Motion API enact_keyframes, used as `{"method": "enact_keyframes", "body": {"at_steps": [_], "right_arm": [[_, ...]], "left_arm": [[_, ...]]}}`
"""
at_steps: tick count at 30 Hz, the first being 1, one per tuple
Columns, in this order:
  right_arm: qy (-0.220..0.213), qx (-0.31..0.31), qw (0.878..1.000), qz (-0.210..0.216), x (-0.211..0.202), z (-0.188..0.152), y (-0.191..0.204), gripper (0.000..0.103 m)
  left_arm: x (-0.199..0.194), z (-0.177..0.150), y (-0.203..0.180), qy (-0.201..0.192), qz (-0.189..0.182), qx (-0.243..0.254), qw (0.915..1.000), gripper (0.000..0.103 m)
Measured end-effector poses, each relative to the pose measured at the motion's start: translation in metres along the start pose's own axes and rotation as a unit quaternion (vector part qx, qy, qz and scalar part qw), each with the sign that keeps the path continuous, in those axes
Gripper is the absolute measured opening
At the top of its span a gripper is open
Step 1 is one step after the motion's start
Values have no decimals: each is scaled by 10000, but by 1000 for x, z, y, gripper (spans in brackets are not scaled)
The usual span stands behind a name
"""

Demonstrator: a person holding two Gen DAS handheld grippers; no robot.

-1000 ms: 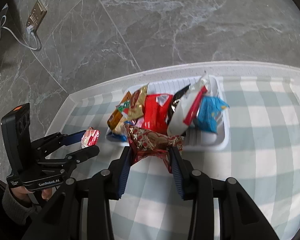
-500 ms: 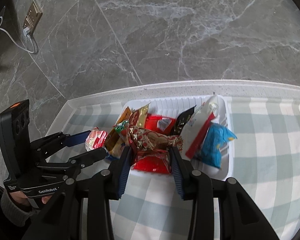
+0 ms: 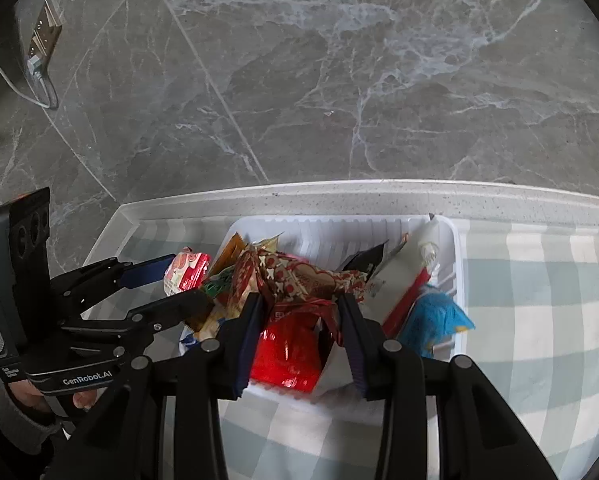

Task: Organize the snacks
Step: 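Carry the strawberry-print packet and red-gold candy over the white tray with both tools, then lower both packets into the tray and open both tools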

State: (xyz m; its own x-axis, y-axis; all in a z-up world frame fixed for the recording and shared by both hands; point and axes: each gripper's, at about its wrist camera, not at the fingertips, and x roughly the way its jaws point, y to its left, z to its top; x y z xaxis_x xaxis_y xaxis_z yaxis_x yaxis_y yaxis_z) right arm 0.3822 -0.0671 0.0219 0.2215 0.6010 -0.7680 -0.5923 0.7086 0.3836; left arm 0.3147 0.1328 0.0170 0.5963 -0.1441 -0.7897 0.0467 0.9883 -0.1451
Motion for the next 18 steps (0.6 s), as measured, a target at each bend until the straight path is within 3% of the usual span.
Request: {"method": "enact_keyframes", "body": {"at_steps": [18], "right_arm": [[115,-5,9999,22,25,10,-13,41]], "left_arm": [[43,19,-18,144,64,192,9997,54]]}}
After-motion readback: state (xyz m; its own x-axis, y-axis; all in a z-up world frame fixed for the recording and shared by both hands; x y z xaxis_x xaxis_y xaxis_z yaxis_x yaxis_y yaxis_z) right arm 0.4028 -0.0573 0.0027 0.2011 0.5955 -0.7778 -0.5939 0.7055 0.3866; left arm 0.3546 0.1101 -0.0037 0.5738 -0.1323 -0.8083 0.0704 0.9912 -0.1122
